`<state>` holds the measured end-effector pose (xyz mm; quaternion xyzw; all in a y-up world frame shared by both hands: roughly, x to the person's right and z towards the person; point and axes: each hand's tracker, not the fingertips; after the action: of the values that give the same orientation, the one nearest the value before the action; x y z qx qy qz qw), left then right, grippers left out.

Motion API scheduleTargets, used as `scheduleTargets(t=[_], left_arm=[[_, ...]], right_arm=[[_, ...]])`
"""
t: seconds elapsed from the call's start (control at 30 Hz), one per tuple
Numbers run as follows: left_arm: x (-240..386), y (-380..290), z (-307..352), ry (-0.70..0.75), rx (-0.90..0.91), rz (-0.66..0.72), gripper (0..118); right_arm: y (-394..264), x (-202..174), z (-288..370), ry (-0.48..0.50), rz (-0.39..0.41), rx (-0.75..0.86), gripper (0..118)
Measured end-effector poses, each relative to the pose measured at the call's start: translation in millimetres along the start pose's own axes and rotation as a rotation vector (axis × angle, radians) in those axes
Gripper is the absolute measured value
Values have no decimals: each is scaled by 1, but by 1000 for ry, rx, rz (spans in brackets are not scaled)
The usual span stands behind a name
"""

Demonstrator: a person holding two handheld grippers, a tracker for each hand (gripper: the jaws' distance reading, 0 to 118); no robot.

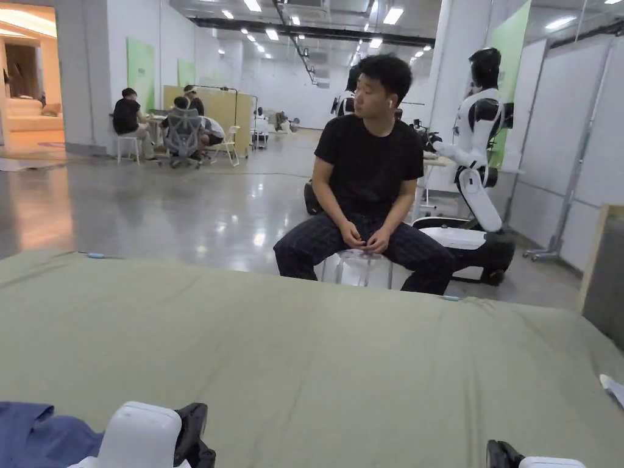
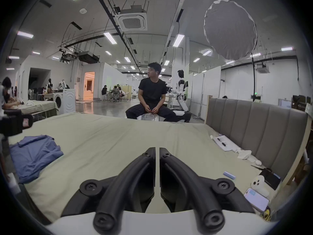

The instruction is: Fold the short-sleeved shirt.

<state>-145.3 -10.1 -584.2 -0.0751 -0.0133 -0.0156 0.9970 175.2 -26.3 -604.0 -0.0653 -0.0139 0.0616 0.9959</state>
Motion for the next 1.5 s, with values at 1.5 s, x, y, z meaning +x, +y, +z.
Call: scheduleTargets(t=[1.5], left_arm=[[30, -72, -18, -99, -104, -1667, 3]], right_arm=[[-66, -19, -8, 168, 1745, 148, 0]])
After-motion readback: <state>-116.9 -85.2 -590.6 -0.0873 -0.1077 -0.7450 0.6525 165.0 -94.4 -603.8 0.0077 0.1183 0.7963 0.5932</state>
